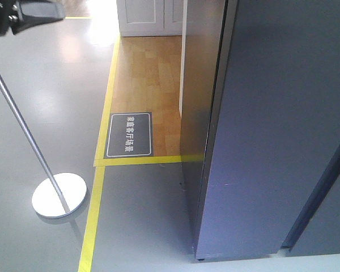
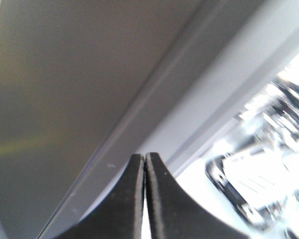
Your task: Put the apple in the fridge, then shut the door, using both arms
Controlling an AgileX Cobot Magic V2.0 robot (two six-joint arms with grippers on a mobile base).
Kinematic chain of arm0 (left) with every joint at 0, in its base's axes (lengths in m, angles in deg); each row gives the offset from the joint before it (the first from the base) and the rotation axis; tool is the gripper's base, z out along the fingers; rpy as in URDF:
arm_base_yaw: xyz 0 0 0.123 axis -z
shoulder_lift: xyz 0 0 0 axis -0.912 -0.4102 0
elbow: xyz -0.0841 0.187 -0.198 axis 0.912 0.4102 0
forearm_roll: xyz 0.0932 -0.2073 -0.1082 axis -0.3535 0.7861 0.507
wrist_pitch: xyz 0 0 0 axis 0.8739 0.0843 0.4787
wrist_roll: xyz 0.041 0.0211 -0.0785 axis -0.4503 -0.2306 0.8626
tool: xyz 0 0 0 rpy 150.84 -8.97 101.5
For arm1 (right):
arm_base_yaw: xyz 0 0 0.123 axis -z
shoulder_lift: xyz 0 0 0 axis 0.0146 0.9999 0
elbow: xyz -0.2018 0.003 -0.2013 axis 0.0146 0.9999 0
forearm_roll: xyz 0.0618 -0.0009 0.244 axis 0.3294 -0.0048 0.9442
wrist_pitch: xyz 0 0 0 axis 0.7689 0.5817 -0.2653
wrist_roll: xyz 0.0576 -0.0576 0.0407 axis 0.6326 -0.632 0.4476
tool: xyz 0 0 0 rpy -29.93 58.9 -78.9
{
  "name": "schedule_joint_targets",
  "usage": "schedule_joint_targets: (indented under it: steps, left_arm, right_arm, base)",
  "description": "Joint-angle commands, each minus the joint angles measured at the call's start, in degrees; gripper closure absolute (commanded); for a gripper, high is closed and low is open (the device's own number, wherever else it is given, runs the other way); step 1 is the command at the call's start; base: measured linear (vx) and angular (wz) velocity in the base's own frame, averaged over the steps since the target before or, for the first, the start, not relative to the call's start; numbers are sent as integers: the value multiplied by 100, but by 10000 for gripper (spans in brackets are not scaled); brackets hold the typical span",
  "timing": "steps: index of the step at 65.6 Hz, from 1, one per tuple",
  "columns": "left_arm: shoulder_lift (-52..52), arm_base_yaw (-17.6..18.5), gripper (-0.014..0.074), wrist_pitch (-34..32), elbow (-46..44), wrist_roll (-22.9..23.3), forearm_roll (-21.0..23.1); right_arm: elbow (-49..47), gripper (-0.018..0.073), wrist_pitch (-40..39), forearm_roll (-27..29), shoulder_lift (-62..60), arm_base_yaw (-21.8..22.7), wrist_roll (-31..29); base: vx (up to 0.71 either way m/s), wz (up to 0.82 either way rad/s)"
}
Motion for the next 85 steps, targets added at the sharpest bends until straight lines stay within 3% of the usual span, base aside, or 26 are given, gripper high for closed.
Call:
schedule_joint_targets:
  steps: [1, 11, 20, 27, 36, 47, 55, 72, 85]
  left_arm:
    - [511, 5, 603, 122, -145, -2, 235]
    - [1092, 11, 603, 247, -84, -15, -432]
    - [1747, 11, 603, -62, 589, -127, -644]
    - [2393, 11, 603, -309, 1659, -472, -644]
    - [3333, 11, 603, -1081, 3585, -796, -537]
    - [4242, 11, 603, -2327, 5719, -867, -1]
    - [4677, 11, 603, -2666, 6612, -867, 607]
    - [4961, 11, 603, -2547, 6955, -862, 1114]
    - [4961, 11, 603, -2357, 6955, -862, 1096]
  right_arm:
    - [686, 565, -478, 616, -669, 19, -556]
    - [2394, 565, -721, 1240, -1691, 19, -1280]
    - [3993, 565, -1110, 1531, -2648, 19, -1809]
    - [5042, 565, -1317, 1547, -3377, 19, -1809]
    - [5932, 565, -1316, 1536, -4123, 19, -1796]
    - [6325, 565, -1239, 1528, -4656, 19, -1796]
    - [6325, 565, -1107, 1520, -4739, 19, -1796]
    - [6325, 565, -1079, 1527, -4739, 19, -1796]
    - [6325, 565, -1079, 1527, -4739, 19, -1796]
  base:
    - [0, 0]
    - [0, 0]
    - [0, 0]
    - [0, 0]
    - [0, 0]
    - [0, 0]
    - [0, 0]
    - [0, 0]
    - [0, 0]
